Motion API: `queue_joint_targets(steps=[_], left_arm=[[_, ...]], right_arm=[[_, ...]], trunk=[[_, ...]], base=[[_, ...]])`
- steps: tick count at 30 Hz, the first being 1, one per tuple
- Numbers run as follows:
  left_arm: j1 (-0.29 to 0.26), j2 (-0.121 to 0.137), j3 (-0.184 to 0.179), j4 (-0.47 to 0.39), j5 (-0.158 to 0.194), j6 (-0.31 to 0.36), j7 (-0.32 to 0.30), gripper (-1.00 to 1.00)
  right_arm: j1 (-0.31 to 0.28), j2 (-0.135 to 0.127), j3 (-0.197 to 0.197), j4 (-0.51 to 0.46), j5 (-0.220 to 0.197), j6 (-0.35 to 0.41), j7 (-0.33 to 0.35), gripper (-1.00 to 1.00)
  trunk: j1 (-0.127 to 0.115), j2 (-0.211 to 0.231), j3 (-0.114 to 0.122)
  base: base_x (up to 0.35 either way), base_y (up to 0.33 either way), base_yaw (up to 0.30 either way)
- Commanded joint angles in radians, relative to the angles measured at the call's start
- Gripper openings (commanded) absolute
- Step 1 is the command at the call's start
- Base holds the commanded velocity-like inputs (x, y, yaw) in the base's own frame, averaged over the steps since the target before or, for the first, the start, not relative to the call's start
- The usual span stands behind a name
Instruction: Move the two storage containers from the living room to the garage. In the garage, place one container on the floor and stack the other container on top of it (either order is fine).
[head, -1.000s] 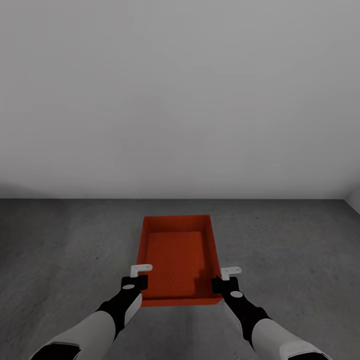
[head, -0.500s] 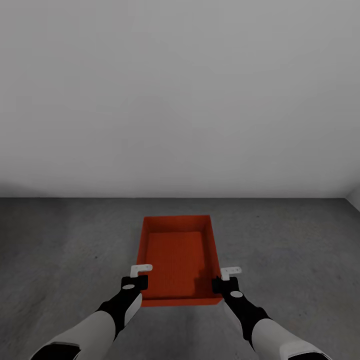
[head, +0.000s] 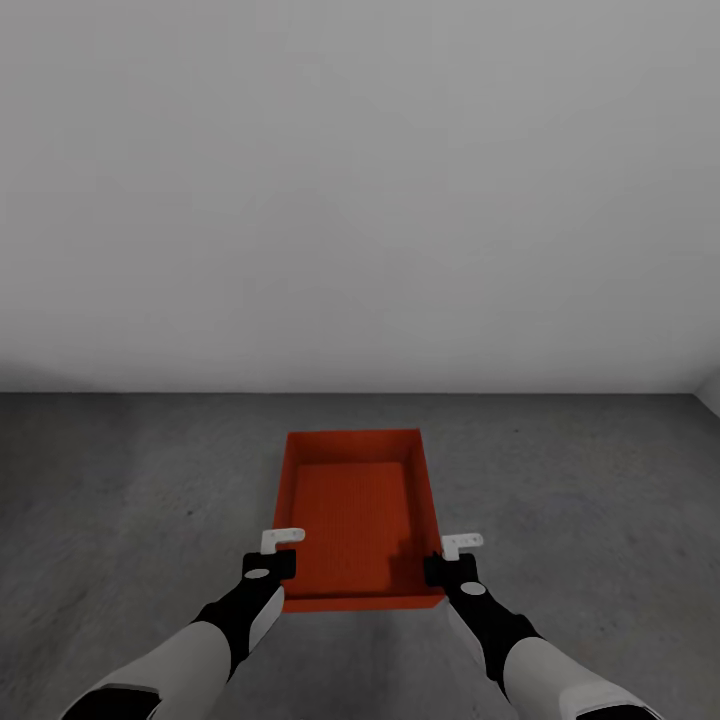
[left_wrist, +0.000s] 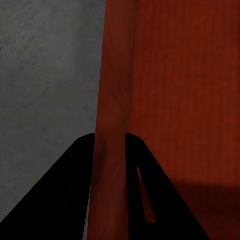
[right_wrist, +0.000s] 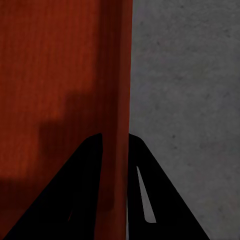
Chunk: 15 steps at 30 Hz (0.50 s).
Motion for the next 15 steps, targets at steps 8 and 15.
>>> queue_joint_targets(steps=[8,15], left_arm=[[-0.001,0.004,0.024,-0.005,-0.015,-0.021,0.010,-1.00],[-0.001,0.004,0.024,-0.005,-0.015,-0.021,0.010,-1.00]], right_arm=[[-0.001,-0.001,-0.019,0.004,-0.007,-0.002,-0.009,-1.00],[-0.001,-0.001,-0.019,0.004,-0.007,0.002,-0.009,-1.00]], trunk=[[0.031,-0.057,-0.026],[0.058,-0.106,-0.048]], base=[[0.000,0.000,0.000],[0.000,0.000,0.000]])
